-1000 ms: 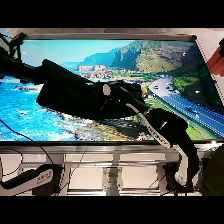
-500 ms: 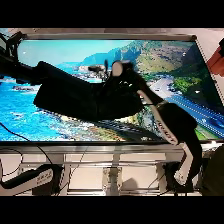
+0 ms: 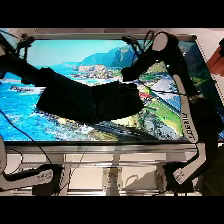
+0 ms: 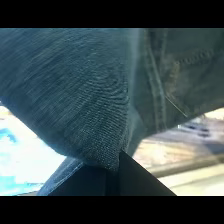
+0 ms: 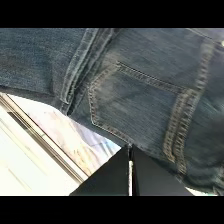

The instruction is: Fold the clothes and pants, and hang the long-sleeved shirts on hangers.

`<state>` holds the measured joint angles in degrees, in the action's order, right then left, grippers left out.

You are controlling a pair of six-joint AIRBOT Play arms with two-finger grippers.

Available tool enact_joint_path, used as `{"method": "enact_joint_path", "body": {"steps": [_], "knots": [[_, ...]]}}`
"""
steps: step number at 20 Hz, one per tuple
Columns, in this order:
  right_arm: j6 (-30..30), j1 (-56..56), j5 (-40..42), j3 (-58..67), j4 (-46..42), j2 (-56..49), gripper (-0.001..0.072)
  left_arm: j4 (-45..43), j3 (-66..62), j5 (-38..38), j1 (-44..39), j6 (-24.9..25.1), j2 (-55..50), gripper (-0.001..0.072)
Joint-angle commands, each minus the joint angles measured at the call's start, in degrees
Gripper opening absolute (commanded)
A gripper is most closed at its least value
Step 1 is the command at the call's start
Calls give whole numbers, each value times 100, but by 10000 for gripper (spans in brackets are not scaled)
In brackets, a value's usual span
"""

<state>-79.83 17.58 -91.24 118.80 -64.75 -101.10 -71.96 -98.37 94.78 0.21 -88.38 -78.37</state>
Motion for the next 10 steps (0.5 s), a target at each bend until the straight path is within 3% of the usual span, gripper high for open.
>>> {"method": "enact_joint_path", "body": {"steps": [1,5,10], "knots": [[2,-330,-136,4,-2,59,16,-107,-866,442,-564,-144,-662,18],[7,-402,-166,4,-50,59,15,-306,-1784,824,-1342,-328,-1534,18],[153,-404,-223,4,-308,59,15,-304,-1934,601,-2096,-385,-1965,18]]}}
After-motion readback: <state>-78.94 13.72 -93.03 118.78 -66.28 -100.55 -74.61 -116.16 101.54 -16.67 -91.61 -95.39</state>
